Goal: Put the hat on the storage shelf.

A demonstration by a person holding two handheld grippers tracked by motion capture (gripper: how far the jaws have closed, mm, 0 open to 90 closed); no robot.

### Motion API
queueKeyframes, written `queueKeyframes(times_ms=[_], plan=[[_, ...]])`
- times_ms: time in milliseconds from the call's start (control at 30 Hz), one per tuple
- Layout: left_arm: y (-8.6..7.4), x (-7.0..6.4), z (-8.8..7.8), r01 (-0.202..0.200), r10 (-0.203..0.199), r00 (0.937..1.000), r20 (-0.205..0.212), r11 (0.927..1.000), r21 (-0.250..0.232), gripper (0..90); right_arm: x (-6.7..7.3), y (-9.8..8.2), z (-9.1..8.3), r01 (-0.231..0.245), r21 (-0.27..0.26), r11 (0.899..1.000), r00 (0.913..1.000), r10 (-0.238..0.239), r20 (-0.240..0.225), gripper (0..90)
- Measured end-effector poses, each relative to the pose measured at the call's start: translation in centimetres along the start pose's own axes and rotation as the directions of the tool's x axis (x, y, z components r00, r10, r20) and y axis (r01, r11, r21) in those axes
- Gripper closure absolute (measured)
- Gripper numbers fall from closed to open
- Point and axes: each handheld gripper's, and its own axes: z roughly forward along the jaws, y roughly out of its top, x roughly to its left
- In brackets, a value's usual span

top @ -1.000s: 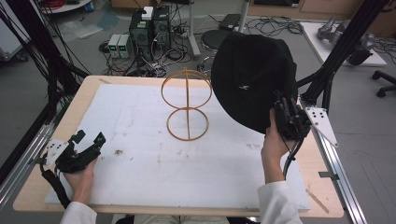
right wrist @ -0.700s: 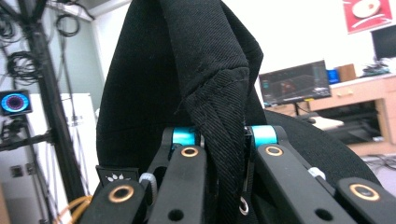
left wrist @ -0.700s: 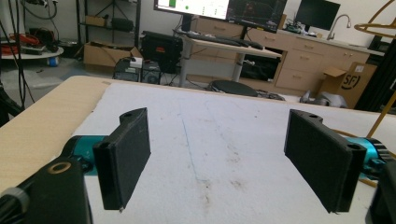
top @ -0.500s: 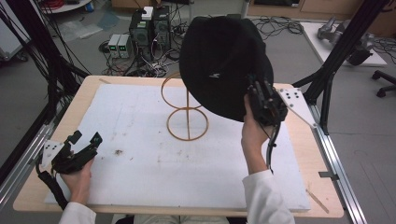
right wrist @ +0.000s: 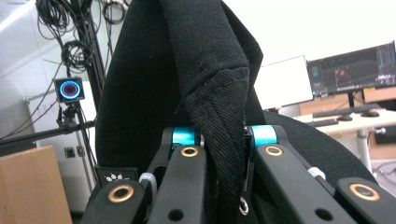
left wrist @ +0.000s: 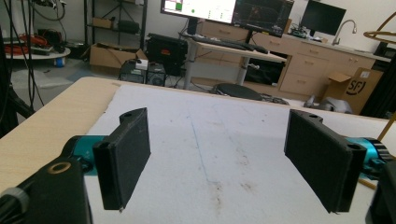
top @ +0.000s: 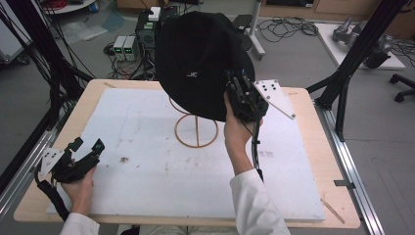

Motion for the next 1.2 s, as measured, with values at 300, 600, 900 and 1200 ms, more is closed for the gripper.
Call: queueKeyframes(times_ms=[300,600,900,1200], plan=[[0.0,0.1,-0.1,-0.004,0.004,1.0000,-0.005,1.0000,-0.002,22.7,-0.4,-1.3,1.0,-0.016,0.052,0.999,0.9997,0.015,0.022,87.8],[0.0,0.0,0.0,-0.003,0.003,1.0000,-0.003,1.0000,-0.003,22.7,-0.2,-2.6,1.6,-0.001,0.095,0.995,0.9999,0.000,0.016,87.8],[0.0,-0.1,0.0,-0.005,0.005,1.0000,-0.001,1.0000,-0.001,22.7,-0.2,-4.1,1.6,-0.011,0.144,0.989,0.9999,0.012,-0.003,87.7],[0.0,-0.3,-0.1,-0.009,0.009,0.9999,0.006,1.0000,0.001,22.7,0.3,-5.2,1.8,0.010,0.183,0.983,0.9999,-0.007,-0.016,87.6]])
